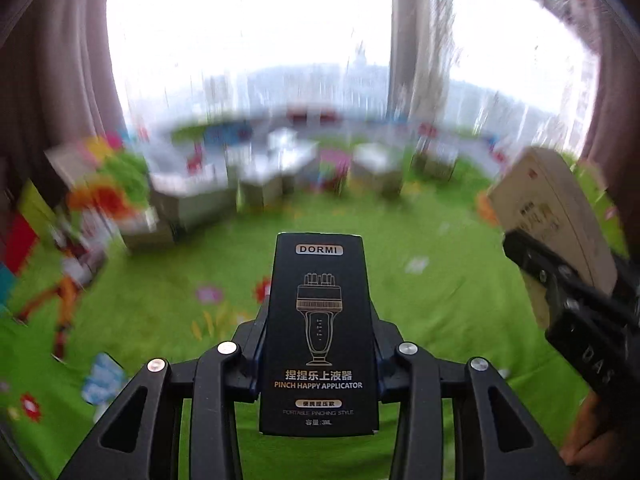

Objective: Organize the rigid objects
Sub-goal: 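Lift both boxes and carry them to the purple storage box, then open both tools to drop the boxes into the storage box, then move both tools back over the bedspread toward the remaining boxes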

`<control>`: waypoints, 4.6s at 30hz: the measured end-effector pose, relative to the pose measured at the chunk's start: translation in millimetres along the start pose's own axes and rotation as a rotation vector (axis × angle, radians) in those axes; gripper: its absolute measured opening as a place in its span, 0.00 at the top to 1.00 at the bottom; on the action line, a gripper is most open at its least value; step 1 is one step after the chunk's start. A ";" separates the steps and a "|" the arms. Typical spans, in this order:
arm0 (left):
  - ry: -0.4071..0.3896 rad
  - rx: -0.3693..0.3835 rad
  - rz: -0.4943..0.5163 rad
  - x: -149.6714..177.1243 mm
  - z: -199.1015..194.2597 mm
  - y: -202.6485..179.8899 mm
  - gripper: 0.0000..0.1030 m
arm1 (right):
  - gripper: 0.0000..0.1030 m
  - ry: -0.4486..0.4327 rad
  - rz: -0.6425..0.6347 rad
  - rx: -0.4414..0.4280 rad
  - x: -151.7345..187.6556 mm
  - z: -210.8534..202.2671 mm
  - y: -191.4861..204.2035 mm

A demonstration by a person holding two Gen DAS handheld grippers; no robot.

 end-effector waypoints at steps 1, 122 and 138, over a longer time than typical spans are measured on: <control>-0.077 -0.021 0.009 -12.6 -19.9 -5.1 0.61 | 0.47 -0.084 0.045 0.015 -3.1 -18.8 -6.7; 0.362 -0.464 -0.758 283.0 -238.4 362.2 0.21 | 0.37 0.608 -0.689 -0.866 154.8 -138.3 478.7; 0.239 -0.277 -0.454 154.1 -176.5 242.3 0.16 | 0.19 0.421 -0.078 -0.647 26.4 -44.0 281.8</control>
Point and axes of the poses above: each gripper's, at about its wrist camera, not at the fingertips, and z roughly the way its jaws point, y to its left, x to its underside, the point moved 8 cm from there along z, roughly the way its jaws point, and after that the axes turned 2 degrees about -z, right-handed, at the moved point
